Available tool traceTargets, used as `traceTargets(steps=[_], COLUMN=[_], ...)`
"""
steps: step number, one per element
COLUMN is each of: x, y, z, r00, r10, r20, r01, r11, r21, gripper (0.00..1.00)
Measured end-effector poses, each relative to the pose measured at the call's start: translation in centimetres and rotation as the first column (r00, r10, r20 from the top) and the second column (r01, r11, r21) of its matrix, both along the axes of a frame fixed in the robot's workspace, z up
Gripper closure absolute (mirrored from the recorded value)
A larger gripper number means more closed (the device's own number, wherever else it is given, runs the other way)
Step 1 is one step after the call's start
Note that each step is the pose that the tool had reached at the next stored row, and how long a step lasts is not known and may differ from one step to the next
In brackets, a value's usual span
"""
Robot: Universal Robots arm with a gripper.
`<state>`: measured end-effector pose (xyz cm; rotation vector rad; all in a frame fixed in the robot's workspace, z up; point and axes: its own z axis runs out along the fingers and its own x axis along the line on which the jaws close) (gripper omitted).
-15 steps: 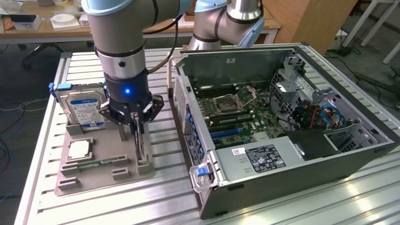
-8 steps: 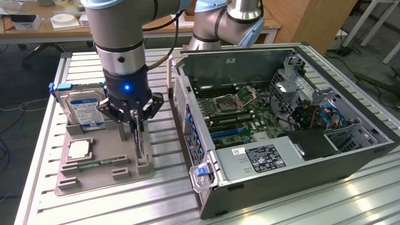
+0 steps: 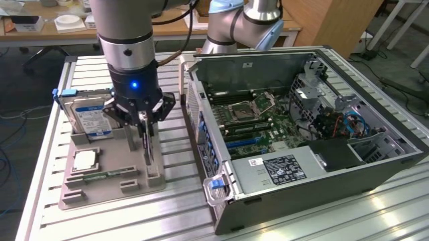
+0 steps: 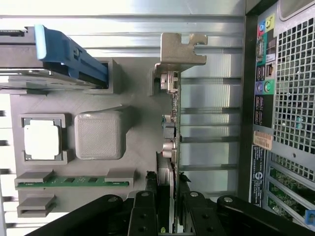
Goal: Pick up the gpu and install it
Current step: 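Pick up the gpu and move the gpu toward the slot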
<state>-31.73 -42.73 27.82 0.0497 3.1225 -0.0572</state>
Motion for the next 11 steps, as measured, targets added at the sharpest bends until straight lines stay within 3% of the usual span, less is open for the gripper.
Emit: traceTargets(steps=[2,8,9,11], x=[0.0,0.0,0.0,0.0], y=[0.0,0.0,0.0,0.0], z=[0.89,1.52,2.43,2.61], r00=[1.0,1.0,1.0,1.0], r10=[0.0,0.0,0.0,0.0], r20=[0.0,0.0001,0.0,0.0], r01=[0.0,0.0,0.0,0.0], r11=[1.0,1.0,1.0,1.0], r21=[-0.0015,-0.0022,-0.0037,-0.0042], gripper=[0.74,0.74,0.74,0.74])
